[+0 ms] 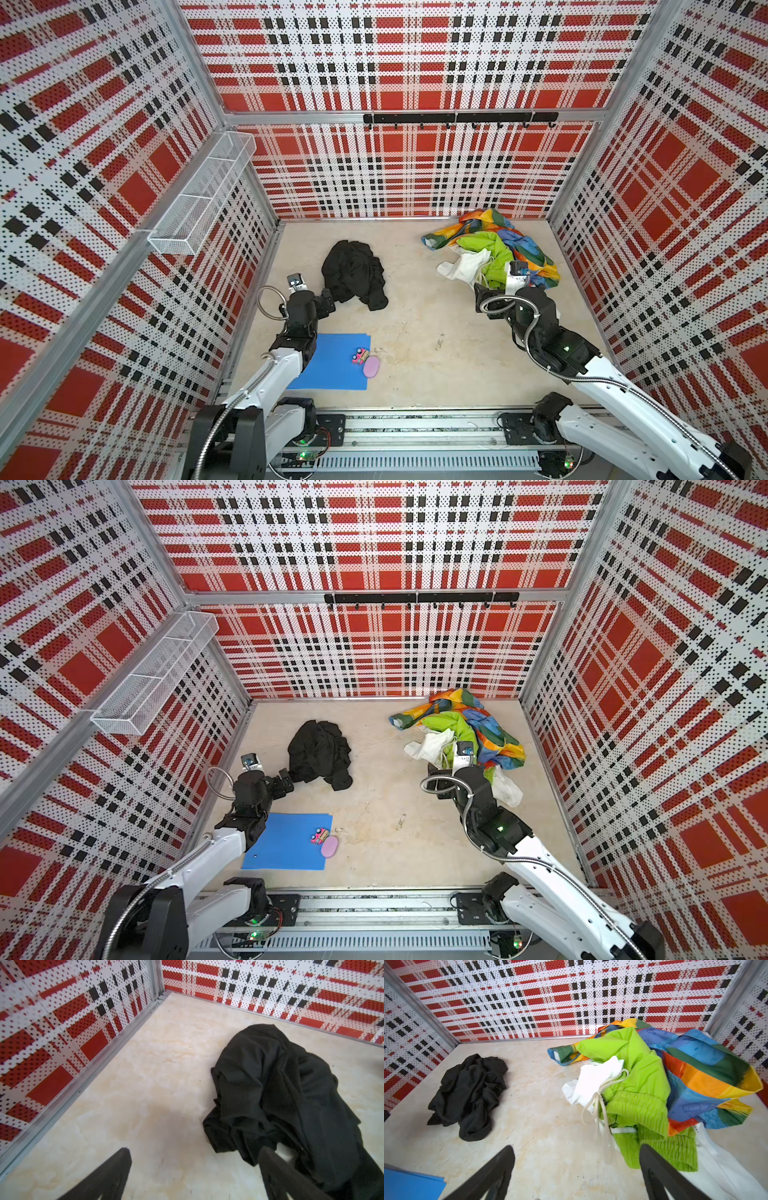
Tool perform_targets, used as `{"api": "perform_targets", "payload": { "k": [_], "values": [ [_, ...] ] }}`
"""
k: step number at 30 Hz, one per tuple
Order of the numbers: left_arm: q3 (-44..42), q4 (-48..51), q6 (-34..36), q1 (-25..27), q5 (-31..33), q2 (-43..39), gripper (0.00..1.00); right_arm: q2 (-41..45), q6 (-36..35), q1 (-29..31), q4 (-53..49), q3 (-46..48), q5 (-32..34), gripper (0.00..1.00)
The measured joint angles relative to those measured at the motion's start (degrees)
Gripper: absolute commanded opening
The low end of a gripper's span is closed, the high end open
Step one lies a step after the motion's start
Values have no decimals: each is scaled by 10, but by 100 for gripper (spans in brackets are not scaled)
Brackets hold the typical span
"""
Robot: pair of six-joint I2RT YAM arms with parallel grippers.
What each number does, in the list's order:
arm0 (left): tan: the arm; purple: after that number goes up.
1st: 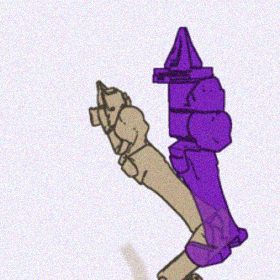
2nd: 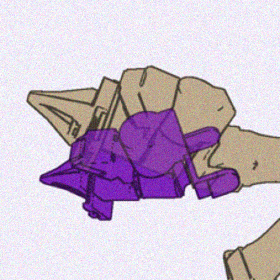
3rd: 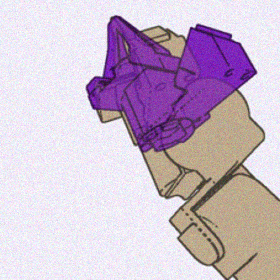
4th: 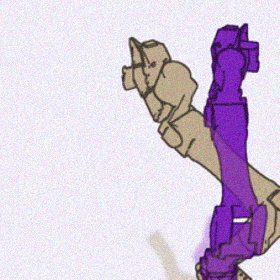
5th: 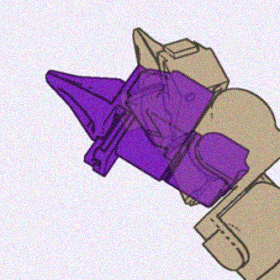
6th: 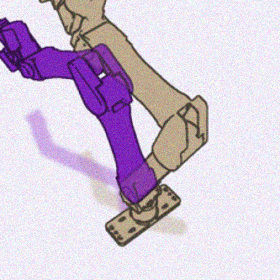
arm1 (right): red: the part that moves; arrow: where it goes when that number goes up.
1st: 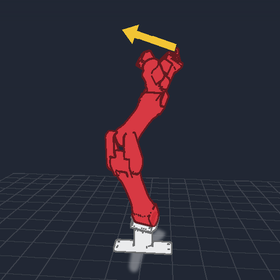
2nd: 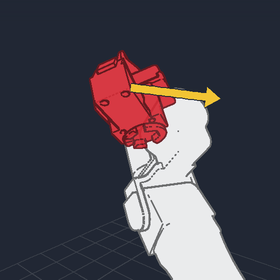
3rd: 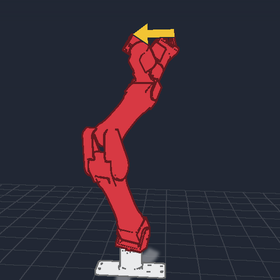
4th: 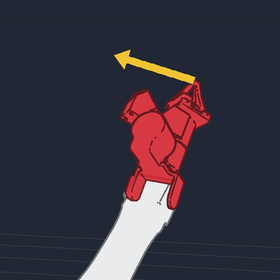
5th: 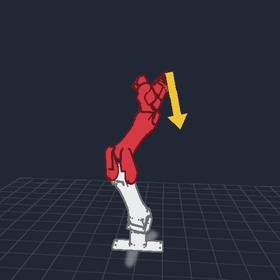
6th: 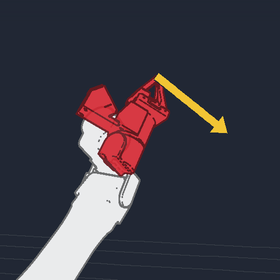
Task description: Pick out a specific cloth from the pile
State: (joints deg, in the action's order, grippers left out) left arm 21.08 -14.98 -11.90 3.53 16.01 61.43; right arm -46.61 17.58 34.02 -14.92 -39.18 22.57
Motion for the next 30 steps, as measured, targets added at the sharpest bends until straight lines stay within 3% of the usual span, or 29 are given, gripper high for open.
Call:
{"api": "perform_targets", "payload": {
  "k": [12,18,23,30],
  "values": [
    [-62,-260,78,1,-31,125,99,-7,-20,-114,-8,0,0,100],
    [-61,-370,102,-12,-63,176,99,-24,-32,-175,42,34,-17,100],
    [-63,-477,110,-20,-83,265,99,-54,-39,-218,91,68,-29,100],
    [-56,-503,113,-30,-123,289,99,-103,-64,-297,204,125,-55,100]
  ]
}}
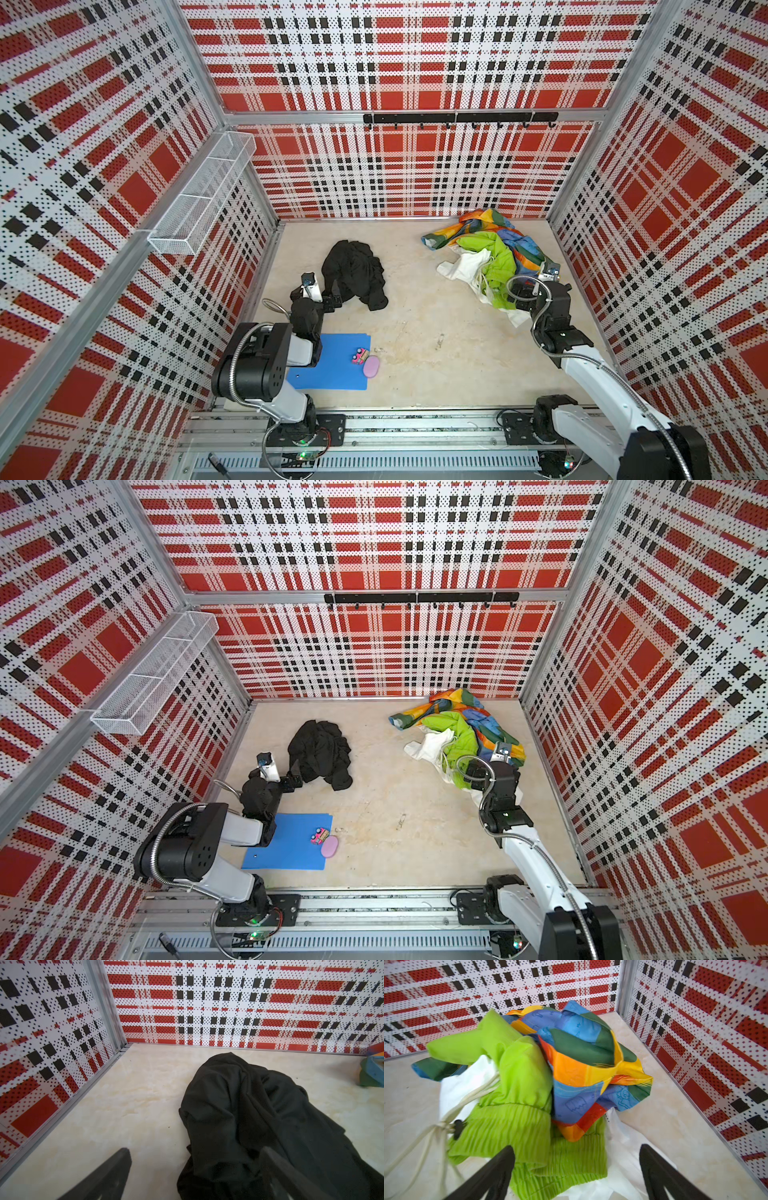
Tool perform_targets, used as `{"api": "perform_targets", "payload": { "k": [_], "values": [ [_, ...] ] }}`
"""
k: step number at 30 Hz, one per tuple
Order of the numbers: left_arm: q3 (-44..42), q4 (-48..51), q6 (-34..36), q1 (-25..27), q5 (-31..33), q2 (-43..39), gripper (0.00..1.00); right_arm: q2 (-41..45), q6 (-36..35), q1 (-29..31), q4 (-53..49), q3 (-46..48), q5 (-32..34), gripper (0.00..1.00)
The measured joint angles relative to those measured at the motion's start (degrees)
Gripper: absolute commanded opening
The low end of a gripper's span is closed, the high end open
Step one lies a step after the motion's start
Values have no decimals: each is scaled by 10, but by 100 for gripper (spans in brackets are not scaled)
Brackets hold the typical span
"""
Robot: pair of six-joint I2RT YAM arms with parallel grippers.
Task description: Pick out a specific cloth from the pile
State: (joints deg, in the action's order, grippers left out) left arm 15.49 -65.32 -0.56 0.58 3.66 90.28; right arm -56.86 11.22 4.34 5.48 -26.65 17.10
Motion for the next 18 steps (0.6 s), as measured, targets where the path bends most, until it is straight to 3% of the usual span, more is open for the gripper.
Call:
{"api": "perform_targets", "payload": {
  "k": [7,18],
  "values": [
    [11,3,0,-9,-25,0,99,-91,-31,-45,144,38,-4,100],
    [11,3,0,-8,-27,0,99,-270,-69,-57,410,68,-27,100]
  ]
}}
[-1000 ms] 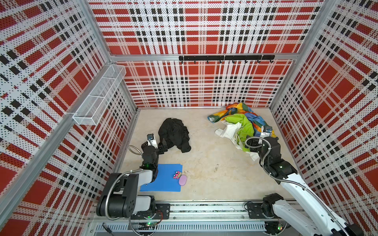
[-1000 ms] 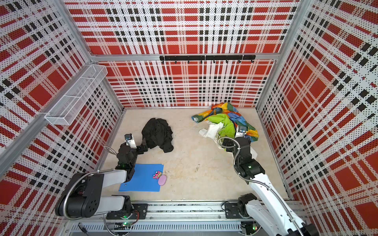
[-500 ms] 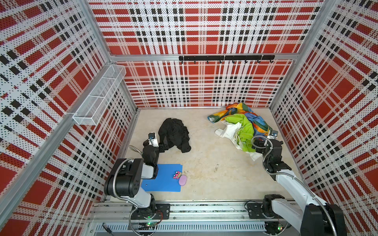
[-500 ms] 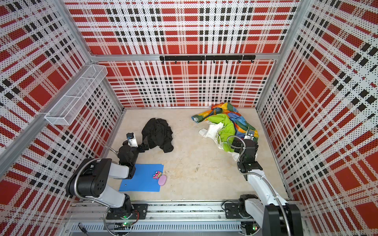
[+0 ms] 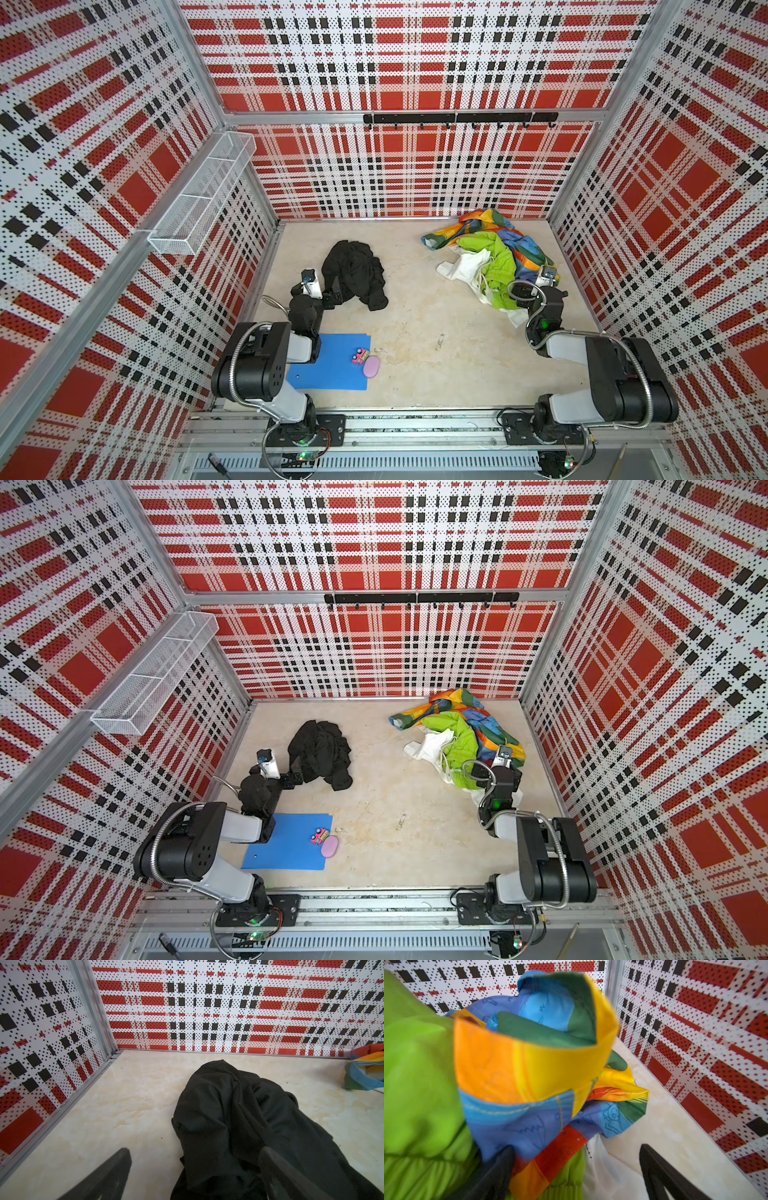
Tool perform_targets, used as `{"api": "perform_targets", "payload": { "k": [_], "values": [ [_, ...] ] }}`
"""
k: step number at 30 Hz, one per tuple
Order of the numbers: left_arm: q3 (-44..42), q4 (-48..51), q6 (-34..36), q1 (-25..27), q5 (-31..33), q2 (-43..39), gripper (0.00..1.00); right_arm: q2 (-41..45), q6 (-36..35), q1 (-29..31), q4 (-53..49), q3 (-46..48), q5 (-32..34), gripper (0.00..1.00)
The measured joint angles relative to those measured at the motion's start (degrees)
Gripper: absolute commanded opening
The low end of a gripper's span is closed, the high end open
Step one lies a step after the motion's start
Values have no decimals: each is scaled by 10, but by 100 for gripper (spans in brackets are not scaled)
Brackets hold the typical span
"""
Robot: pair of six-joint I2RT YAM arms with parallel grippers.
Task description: Pick out a specific cloth from the pile
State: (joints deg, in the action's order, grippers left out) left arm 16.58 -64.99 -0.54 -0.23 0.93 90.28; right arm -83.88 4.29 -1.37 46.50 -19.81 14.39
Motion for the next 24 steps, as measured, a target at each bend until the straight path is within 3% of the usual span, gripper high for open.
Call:
{"api": "perform_targets", "payload": {
  "k": [9,24],
  "values": [
    [0,0,0,0,0,0,99,-41,-23,0,154,46,-62,100],
    [0,0,0,0,0,0,99,-49,-33,0,198,58,-81,100]
  ]
}}
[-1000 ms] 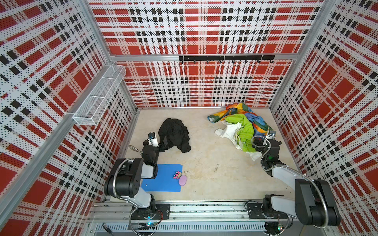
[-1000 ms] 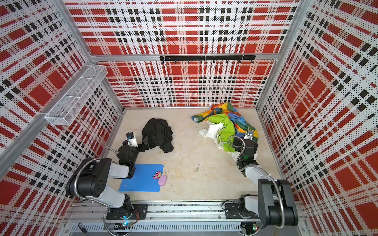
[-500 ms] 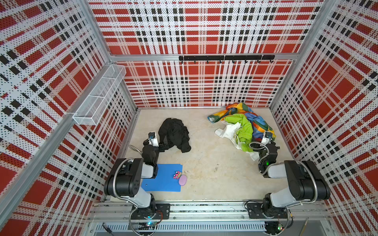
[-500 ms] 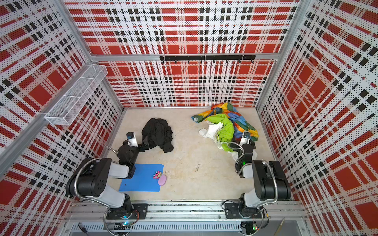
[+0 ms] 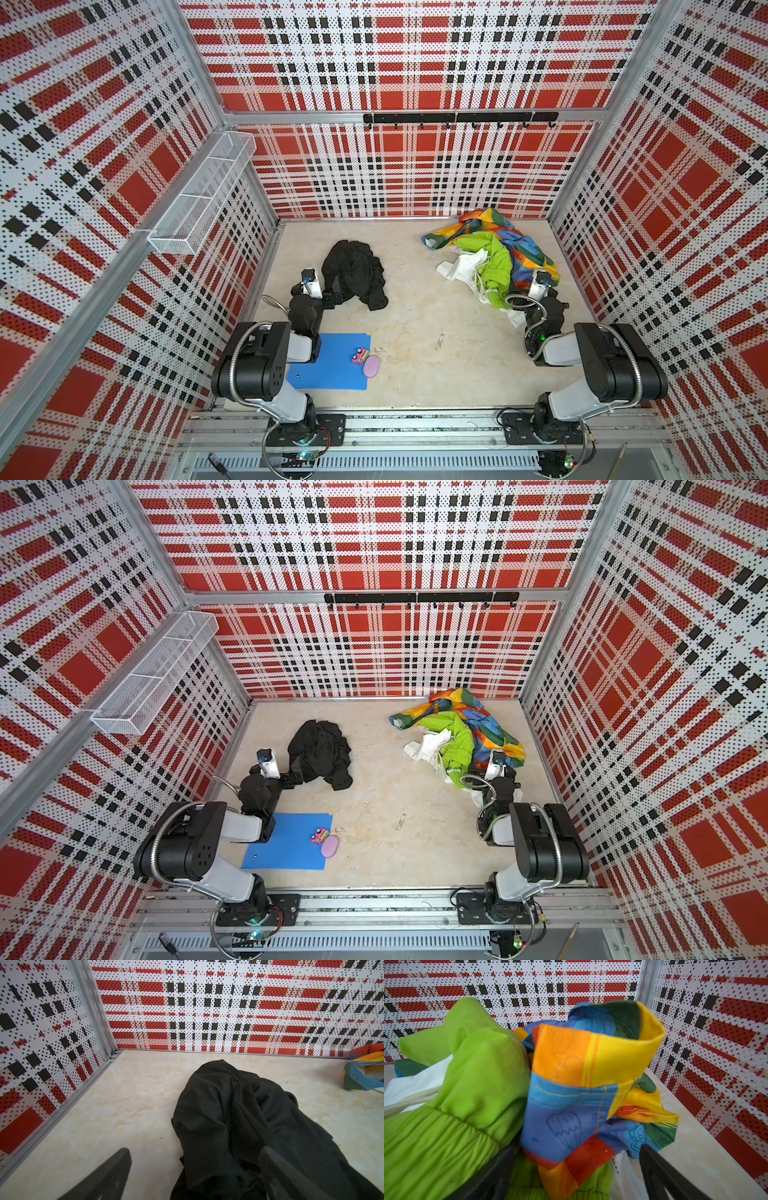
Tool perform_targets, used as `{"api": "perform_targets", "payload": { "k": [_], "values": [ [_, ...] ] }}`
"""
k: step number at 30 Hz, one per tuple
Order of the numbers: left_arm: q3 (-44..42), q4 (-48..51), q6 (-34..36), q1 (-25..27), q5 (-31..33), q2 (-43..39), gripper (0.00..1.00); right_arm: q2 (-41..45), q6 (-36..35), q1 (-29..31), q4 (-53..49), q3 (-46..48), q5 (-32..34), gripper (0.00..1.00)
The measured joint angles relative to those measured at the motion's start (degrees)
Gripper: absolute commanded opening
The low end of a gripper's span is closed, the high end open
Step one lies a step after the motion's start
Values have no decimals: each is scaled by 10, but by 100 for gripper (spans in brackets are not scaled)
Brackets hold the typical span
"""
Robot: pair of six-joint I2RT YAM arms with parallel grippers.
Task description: Pick out a specific cloth from the pile
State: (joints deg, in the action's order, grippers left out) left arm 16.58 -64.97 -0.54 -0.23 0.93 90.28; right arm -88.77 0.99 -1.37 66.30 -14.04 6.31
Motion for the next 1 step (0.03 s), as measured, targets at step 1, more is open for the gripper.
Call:
{"api": "perform_targets", "payload": {
  "k": [1],
  "values": [
    [0,0,0,0,0,0,99,0,0,0,0,0,0,100]
  ]
}}
